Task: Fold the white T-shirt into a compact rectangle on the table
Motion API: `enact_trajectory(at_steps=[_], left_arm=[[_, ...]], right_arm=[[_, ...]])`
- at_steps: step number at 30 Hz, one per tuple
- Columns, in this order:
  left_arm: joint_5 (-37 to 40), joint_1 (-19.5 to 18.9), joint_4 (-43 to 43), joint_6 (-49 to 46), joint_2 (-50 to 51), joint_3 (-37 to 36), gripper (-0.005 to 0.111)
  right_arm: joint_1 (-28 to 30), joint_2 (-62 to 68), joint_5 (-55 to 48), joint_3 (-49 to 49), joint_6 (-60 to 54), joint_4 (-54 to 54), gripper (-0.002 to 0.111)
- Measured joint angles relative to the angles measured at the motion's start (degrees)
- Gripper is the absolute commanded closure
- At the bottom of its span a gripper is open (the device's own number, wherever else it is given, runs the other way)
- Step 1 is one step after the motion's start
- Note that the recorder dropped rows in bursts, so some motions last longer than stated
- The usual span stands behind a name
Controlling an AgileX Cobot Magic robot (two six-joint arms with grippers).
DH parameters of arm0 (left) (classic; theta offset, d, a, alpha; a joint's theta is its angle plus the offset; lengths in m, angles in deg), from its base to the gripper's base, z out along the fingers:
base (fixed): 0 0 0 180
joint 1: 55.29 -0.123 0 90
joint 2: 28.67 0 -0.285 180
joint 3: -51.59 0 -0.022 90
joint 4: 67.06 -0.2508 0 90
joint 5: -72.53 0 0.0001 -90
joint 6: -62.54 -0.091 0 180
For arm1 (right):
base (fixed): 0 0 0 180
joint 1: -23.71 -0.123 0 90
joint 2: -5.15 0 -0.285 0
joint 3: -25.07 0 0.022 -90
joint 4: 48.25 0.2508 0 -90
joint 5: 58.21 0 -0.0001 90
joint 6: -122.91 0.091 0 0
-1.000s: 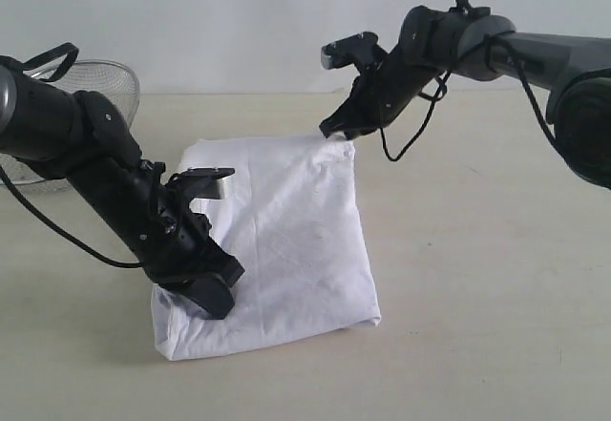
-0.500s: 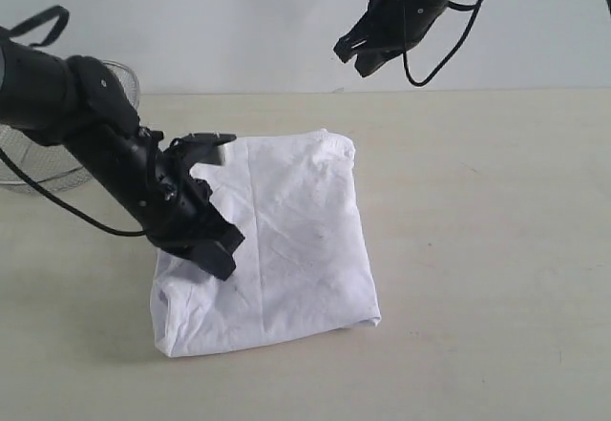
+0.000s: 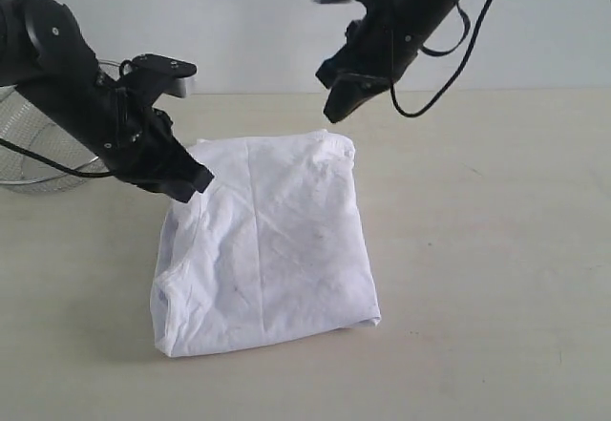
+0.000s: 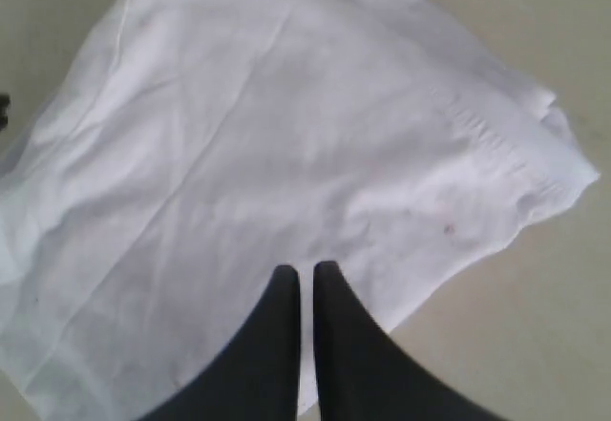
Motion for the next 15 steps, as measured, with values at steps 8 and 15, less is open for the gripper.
enact_trajectory(at_steps=[8, 15], left_arm=[[3.1, -7.2, 1.7, -0.4, 2.0, 0.2, 0.102], [9.3, -16.8, 19.8, -12.4, 2.0, 0.2, 0.102]], right_arm=[[6.2, 0.3, 5.0, 12.2, -8.6, 7.5, 0.109], [15.3, 6.5, 9.2, 13.7, -13.9, 27.3, 0.109]])
